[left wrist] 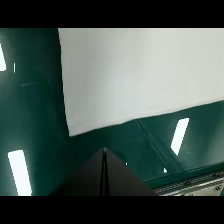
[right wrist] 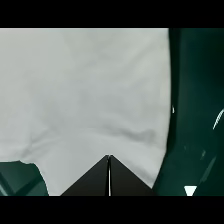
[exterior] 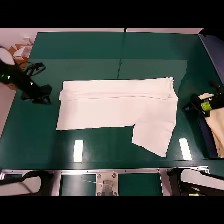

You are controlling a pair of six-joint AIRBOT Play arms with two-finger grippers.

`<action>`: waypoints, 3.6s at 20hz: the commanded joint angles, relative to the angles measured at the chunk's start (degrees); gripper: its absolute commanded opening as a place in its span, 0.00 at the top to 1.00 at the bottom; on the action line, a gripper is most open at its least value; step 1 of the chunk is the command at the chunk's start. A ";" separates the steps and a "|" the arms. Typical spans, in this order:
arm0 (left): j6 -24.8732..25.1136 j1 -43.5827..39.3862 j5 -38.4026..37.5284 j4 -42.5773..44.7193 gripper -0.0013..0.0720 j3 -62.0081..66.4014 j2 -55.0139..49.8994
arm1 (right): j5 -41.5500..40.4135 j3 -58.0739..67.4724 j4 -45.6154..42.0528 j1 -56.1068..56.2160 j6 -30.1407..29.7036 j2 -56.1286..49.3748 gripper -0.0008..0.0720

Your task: Fold the shirts.

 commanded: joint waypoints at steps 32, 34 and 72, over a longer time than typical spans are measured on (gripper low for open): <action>-9.79 -14.84 78.03 -52.57 0.96 -63.71 24.59 | -15.45 -29.64 -0.31 -3.28 7.17 20.33 0.39; -9.77 -14.84 77.68 -52.57 0.96 -63.71 24.59 | -15.98 -33.07 -0.15 -3.28 7.19 19.41 0.39; -13.25 -7.21 52.06 -13.49 0.95 -1.84 -15.10 | -28.35 15.15 17.55 16.33 7.56 -19.69 0.97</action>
